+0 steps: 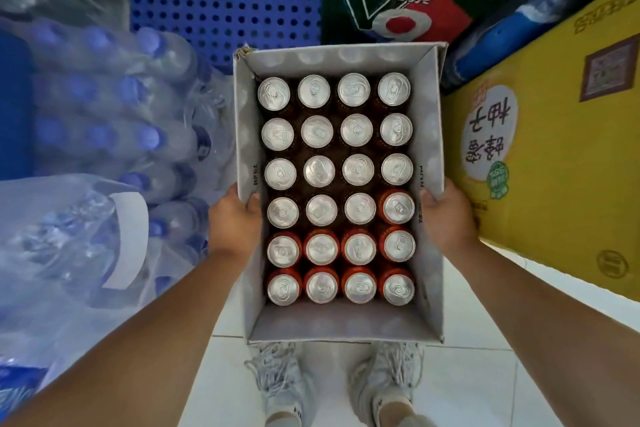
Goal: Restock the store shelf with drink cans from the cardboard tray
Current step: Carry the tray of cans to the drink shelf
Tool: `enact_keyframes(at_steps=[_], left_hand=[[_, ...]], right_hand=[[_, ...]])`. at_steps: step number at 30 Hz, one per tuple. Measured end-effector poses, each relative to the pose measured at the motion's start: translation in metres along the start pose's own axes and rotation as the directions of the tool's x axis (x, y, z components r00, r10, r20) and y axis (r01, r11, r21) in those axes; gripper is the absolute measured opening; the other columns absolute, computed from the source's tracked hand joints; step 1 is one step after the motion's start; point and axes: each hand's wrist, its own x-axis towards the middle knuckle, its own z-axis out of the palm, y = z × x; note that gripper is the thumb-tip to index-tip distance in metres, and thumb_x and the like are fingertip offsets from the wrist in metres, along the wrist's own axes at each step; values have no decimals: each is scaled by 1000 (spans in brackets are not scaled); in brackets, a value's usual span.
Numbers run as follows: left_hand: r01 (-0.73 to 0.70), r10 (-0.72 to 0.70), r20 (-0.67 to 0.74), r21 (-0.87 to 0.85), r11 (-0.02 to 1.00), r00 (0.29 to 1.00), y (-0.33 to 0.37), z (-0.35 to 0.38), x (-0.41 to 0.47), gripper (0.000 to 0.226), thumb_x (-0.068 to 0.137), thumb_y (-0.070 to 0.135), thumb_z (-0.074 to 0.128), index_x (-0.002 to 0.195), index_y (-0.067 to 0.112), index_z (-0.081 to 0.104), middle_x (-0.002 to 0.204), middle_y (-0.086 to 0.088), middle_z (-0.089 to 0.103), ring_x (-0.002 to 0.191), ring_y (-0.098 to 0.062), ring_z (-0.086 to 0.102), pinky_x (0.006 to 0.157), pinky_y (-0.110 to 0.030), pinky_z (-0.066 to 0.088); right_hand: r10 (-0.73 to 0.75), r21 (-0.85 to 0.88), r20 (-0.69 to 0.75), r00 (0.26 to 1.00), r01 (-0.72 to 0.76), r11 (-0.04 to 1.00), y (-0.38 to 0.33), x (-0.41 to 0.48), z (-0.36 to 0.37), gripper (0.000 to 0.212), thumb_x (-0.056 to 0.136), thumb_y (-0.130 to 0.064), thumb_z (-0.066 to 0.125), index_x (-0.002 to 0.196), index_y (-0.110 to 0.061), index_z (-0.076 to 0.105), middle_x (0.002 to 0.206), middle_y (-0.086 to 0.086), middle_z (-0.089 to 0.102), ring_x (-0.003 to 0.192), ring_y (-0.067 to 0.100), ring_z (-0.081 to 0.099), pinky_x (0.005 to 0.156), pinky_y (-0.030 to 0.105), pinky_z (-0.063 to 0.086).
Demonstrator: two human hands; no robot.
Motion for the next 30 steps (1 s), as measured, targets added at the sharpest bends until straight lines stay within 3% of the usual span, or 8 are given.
enact_keyframes(at_steps=[10, 18, 21, 23, 27, 30], left_hand=[[6, -6, 10, 4, 1000, 1000, 2, -48, -49, 27, 96, 14, 56, 118, 1, 63, 109, -22, 69, 105, -39, 62, 87, -37, 46], [45, -45, 9, -21, 999, 999, 16, -146, -169, 23, 93, 11, 58, 113, 4, 66, 106, -18, 71, 103, -35, 63, 80, -29, 40], [79, -80, 28, 46, 996, 996, 30, -196, -216, 22, 94, 16, 57, 111, 5, 65, 102, -20, 70, 100, -38, 62, 74, -32, 38], [39, -40, 25, 54, 998, 999, 41, -231, -247, 20, 93, 14, 56, 109, 7, 65, 99, -19, 70, 97, -37, 62, 70, -33, 36], [-48, 40, 56, 150, 988, 998, 61, -295, -303, 18, 94, 15, 54, 103, 4, 64, 98, -24, 68, 92, -40, 59, 66, -34, 28], [-162, 151, 75, 174, 971, 986, 75, -333, -338, 16, 94, 18, 56, 103, 8, 65, 96, -22, 70, 86, -37, 57, 66, -34, 30]], right_hand=[[-41, -53, 6, 999, 42, 998, -7, -48, -28, 23, 94, -15, 55, 105, 5, 56, 101, 27, 66, 97, 41, 62, 87, 48, 50], [-45, -101, 74, 996, 53, 993, -48, -173, -128, 29, 95, -12, 51, 120, 2, 56, 104, 28, 65, 98, 44, 58, 76, 38, 41], [-14, -120, 74, 997, 23, 992, -59, -227, -168, 26, 93, -16, 52, 114, -3, 59, 96, 28, 66, 92, 46, 59, 73, 41, 42], [9, -93, 65, 998, -3, 996, -64, -263, -194, 27, 90, -22, 53, 110, -5, 60, 90, 25, 67, 86, 43, 61, 72, 43, 48], [30, -11, -9, 1000, -30, 999, -64, -340, -241, 17, 90, -13, 58, 99, 2, 61, 79, 26, 67, 77, 41, 62, 70, 46, 51], [56, 131, -98, 994, -43, 991, -59, -398, -270, 15, 89, -10, 61, 99, 1, 62, 83, 24, 68, 81, 39, 63, 75, 46, 51]])
